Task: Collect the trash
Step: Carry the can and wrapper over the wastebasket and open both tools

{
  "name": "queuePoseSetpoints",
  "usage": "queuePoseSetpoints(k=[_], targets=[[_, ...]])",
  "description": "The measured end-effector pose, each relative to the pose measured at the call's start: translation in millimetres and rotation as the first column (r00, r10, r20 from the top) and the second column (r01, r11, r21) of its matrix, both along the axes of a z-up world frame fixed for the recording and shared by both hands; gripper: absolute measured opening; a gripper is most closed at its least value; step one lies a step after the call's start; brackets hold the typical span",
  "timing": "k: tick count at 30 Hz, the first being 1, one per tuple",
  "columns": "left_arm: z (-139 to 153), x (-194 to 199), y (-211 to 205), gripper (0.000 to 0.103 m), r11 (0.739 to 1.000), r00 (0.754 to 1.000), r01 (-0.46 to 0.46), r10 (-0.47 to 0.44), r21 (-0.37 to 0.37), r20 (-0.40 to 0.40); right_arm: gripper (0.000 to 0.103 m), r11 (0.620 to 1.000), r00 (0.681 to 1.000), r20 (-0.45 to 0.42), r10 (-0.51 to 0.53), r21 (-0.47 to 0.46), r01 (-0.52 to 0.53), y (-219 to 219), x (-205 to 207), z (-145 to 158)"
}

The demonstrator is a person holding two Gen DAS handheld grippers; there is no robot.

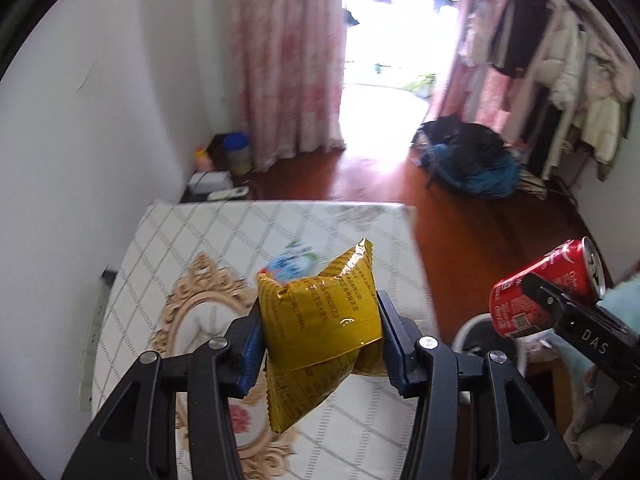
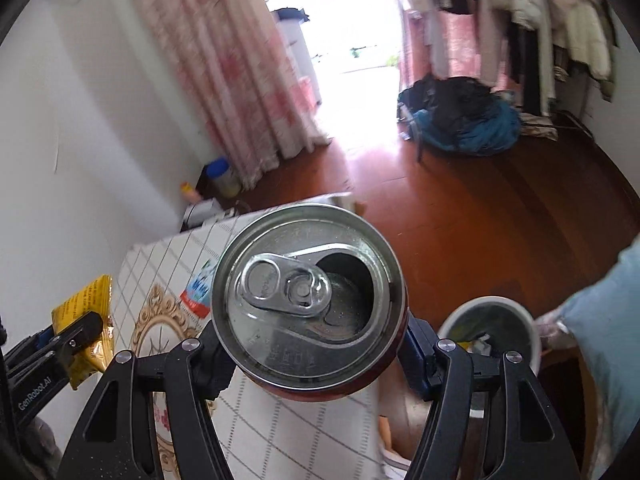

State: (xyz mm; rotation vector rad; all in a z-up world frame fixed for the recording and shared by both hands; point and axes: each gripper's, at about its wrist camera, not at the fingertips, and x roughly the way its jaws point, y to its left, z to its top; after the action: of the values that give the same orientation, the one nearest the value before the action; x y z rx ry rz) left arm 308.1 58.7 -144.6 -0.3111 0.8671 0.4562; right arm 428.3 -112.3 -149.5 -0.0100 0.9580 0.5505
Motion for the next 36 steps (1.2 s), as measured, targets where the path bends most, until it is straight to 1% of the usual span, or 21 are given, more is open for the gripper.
queuePoseSetpoints(k=[7,10,12,13,16,17,19,20,22,23,24,25,27,28,29,31,32,33,34,35,36], targets=[[9.7,43.2,-66.7,0.046,0.988,0.989,0.145,-0.144,-0.046,0.029,0.069,0.991,0.991,0.014,-0.131,0.027,0.130,-101.7,11.7,18.7],[1.8,69.4,-100.7,0.046,0.974,0.977,0.213,-0.212,-0.077,0.022,0.069,0.982,0.982,0.007,-0.188,0.006,0.188,-145.9,23.4,12.2],[-13.8,90.8,-125.3,0.046,0.956,0.963,0.267,-0.268,-0.124,0.007,0.069,0.976,0.976,-0.009,-0.219,-0.011,0.219,-169.5,30.9,2.5],[-17.5,95.7,-132.6,0.046,0.950,0.960,0.277,-0.280,-0.144,0.003,0.069,0.970,0.970,-0.024,-0.242,-0.023,0.241,-186.3,36.1,-6.0],[-53.4,123.3,-159.3,0.046,0.918,0.940,0.322,-0.339,-0.233,-0.035,0.069,0.958,0.956,-0.069,-0.286,-0.058,0.282,-219.0,49.3,-35.5],[-74.5,136.9,-168.4,0.046,0.899,0.929,0.334,-0.365,-0.282,-0.063,0.069,0.954,0.951,-0.089,-0.297,-0.074,0.291,-229.1,53.9,-49.0],[-100.5,152.2,-179.5,0.046,0.879,0.916,0.336,-0.388,-0.339,-0.097,0.069,0.947,0.938,-0.138,-0.317,-0.108,0.303,-245.6,63.1,-81.3],[-122.8,165.9,-186.9,0.046,0.857,0.901,0.340,-0.415,-0.386,-0.127,0.069,0.945,0.933,-0.161,-0.322,-0.120,0.305,-251.6,67.2,-94.3],[-146.2,179.5,-197.3,0.047,0.840,0.886,0.335,-0.435,-0.427,-0.162,0.069,0.939,0.918,-0.212,-0.336,-0.146,0.310,-263.0,75.2,-126.0],[-164.5,191.7,-202.9,0.047,0.824,0.870,0.332,-0.455,-0.459,-0.189,0.069,0.938,0.910,-0.236,-0.340,-0.155,0.310,-268.1,78.5,-141.3],[-173.6,197.5,-206.6,0.047,0.817,0.861,0.329,-0.465,-0.474,-0.204,0.069,0.936,0.903,-0.254,-0.346,-0.166,0.312,-270.9,81.8,-154.3],[-185.8,206.4,-210.7,0.048,0.799,0.847,0.329,-0.485,-0.502,-0.217,0.069,0.933,0.895,-0.273,-0.353,-0.175,0.315,-275.0,85.5,-168.1],[-199.3,218.4,-216.7,0.050,0.784,0.832,0.316,-0.499,-0.534,-0.241,0.069,0.930,0.879,-0.311,-0.361,-0.186,0.317,-281.5,92.2,-194.5],[-204.4,224.0,-217.6,0.051,0.783,0.828,0.305,-0.499,-0.541,-0.255,0.069,0.930,0.875,-0.322,-0.363,-0.189,0.316,-281.6,97.6,-202.9],[-210.4,227.3,-219.0,0.053,0.785,0.824,0.296,-0.498,-0.543,-0.271,0.069,0.931,0.871,-0.334,-0.361,-0.189,0.313,-282.4,101.0,-211.6],[-216.9,233.5,-218.0,0.072,0.788,0.821,0.295,-0.499,-0.541,-0.278,0.070,0.930,0.862,-0.356,-0.362,-0.197,0.310,-281.8,108.0,-227.2],[-219.6,228.9,-214.7,0.087,0.787,0.825,0.291,-0.495,-0.544,-0.274,0.071,0.933,0.857,-0.371,-0.357,-0.194,0.304,-281.1,111.1,-234.4],[-220.8,228.7,-212.0,0.095,0.789,0.831,0.283,-0.486,-0.545,-0.271,0.077,0.935,0.853,-0.386,-0.350,-0.199,0.294,-279.4,114.5,-242.0],[-221.4,226.5,-212.3,0.097,0.790,0.831,0.283,-0.485,-0.544,-0.273,0.095,0.935,0.852,-0.390,-0.349,-0.202,0.290,-276.5,116.1,-246.1],[-221.9,225.2,-211.6,0.097,0.797,0.830,0.280,-0.481,-0.535,-0.283,0.103,0.937,0.854,-0.390,-0.345,-0.197,0.288,-274.8,117.5,-249.2],[-220.9,222.3,-210.7,0.097,0.810,0.828,0.282,-0.476,-0.514,-0.297,0.103,0.937,0.857,-0.384,-0.343,-0.203,0.284,-272.6,118.9,-250.0]])
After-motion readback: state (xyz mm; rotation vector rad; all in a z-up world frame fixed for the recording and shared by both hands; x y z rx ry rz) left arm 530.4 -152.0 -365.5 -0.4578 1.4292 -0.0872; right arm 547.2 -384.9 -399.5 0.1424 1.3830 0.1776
